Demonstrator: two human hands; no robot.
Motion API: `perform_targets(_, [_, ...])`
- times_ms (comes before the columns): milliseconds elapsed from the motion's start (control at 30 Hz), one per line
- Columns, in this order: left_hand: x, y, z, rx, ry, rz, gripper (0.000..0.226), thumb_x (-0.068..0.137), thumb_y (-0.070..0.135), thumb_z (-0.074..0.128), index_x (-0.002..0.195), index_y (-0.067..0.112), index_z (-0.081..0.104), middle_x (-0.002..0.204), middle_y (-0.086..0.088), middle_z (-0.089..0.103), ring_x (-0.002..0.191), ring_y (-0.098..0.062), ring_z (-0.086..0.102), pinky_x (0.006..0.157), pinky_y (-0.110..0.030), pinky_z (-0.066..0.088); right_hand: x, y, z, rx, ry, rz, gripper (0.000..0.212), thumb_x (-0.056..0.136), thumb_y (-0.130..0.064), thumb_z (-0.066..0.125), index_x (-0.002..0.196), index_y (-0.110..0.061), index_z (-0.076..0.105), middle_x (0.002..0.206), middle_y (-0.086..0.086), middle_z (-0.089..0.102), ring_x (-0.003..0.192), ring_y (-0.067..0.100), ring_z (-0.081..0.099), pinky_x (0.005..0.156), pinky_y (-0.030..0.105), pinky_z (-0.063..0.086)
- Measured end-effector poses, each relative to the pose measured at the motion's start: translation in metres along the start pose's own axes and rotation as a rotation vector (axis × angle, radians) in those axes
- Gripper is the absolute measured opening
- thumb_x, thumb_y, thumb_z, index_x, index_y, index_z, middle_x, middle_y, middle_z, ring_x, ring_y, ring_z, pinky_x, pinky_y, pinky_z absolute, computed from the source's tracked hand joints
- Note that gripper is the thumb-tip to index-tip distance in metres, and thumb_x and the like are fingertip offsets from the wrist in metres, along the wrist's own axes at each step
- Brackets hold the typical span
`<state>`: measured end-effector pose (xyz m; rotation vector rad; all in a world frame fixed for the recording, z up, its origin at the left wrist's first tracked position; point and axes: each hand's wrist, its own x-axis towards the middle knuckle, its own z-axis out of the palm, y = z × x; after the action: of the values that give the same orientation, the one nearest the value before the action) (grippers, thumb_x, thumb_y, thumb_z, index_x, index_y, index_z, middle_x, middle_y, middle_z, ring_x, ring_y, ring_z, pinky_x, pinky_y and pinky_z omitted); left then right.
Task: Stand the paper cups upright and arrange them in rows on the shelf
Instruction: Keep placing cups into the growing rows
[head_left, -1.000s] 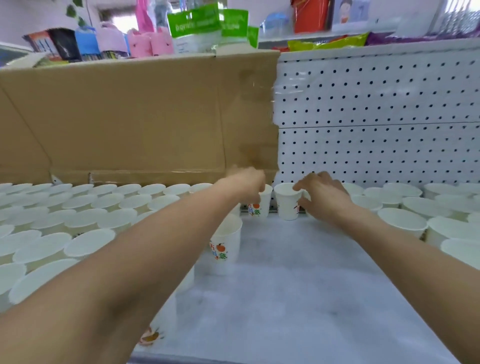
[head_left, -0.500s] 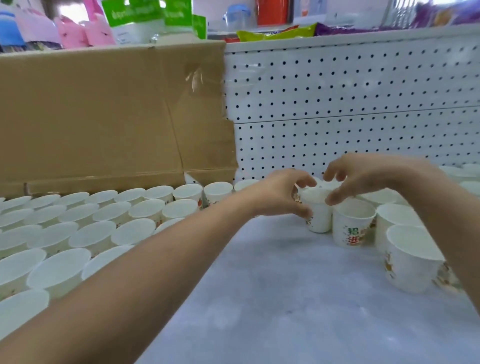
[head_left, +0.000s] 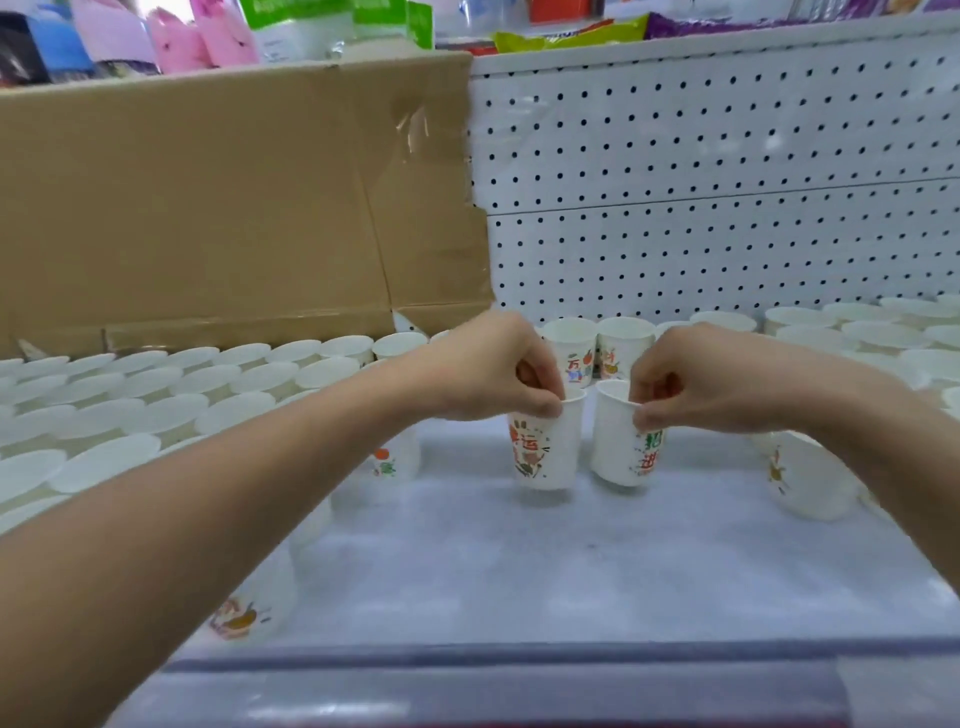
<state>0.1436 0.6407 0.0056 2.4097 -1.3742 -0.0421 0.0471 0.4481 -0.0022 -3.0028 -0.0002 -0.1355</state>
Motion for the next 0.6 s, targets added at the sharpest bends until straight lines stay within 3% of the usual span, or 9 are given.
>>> perform_targets(133, [-0.065, -0.007, -0.017, 0.021, -0.092, -0.070, 0.003, 0.079, 0.026, 0.077, 0.078, 0.028, 0.075, 0.072, 0.018, 0.069, 0.070, 0.003, 0.063, 0.061, -0.011, 0.047, -0.019, -0.055, 0.014, 0.013, 0.019, -0.123, 0.010, 0.079, -0.037, 0.069, 0.075, -0.029, 0.071, 0.071, -0.014, 0.065, 0.068, 0.002, 0.057, 0.059, 0.021, 0.044])
perform_targets(267, [-0.097, -0.018, -0.023, 0.113, -0.098, -0.142, 0.003, 0.077, 0.027, 0.078, 0.079, 0.025, 0.076, 0.072, 0.016, 0.070, 0.069, 0.003, 0.063, 0.064, -0.018, 0.052, -0.020, -0.090, 0.028, 0.023, 0.119, -0.237, 0.013, 0.081, -0.039, 0.068, 0.084, -0.029, 0.075, 0.076, -0.012, 0.065, 0.076, 0.006, 0.058, 0.071, 0.027, 0.049])
perform_targets(367, [-0.109, -0.028, -0.022, 0.172, -0.060, -0.168, 0.006, 0.077, 0.026, 0.078, 0.081, 0.023, 0.077, 0.072, 0.014, 0.071, 0.067, 0.003, 0.063, 0.068, -0.024, 0.054, -0.019, -0.100, 0.038, 0.055, 0.164, -0.265, 0.020, 0.079, -0.045, 0.068, 0.092, -0.030, 0.074, 0.080, -0.013, 0.063, 0.079, 0.007, 0.055, 0.072, 0.024, 0.042])
perform_targets(433, [-0.114, -0.035, -0.020, 0.194, -0.025, -0.178, 0.007, 0.076, 0.026, 0.078, 0.081, 0.022, 0.077, 0.073, 0.014, 0.071, 0.067, 0.004, 0.063, 0.070, -0.029, 0.056, -0.022, -0.100, 0.043, 0.105, 0.207, -0.264, 0.033, 0.075, -0.050, 0.070, 0.105, -0.036, 0.067, 0.095, -0.015, 0.059, 0.093, 0.008, 0.050, 0.083, 0.027, 0.039])
perform_targets(500, [-0.118, -0.042, -0.020, 0.215, 0.004, -0.190, 0.009, 0.076, 0.029, 0.078, 0.083, 0.024, 0.076, 0.075, 0.015, 0.070, 0.069, 0.003, 0.063, 0.071, -0.033, 0.056, -0.027, -0.096, 0.046, 0.198, 0.273, -0.249, 0.060, 0.068, -0.052, 0.074, 0.124, -0.040, 0.055, 0.117, -0.015, 0.052, 0.113, 0.009, 0.042, 0.096, 0.026, 0.033])
perform_targets(600, [-0.128, -0.047, -0.026, 0.237, 0.113, -0.183, 0.019, 0.078, 0.040, 0.074, 0.093, 0.029, 0.072, 0.084, 0.014, 0.068, 0.081, -0.004, 0.062, 0.077, -0.038, 0.054, -0.030, -0.086, 0.051, 0.365, 0.190, -0.165, 0.097, 0.061, -0.049, 0.083, 0.142, -0.042, 0.030, 0.141, -0.017, 0.034, 0.131, 0.004, 0.029, 0.108, 0.026, 0.025])
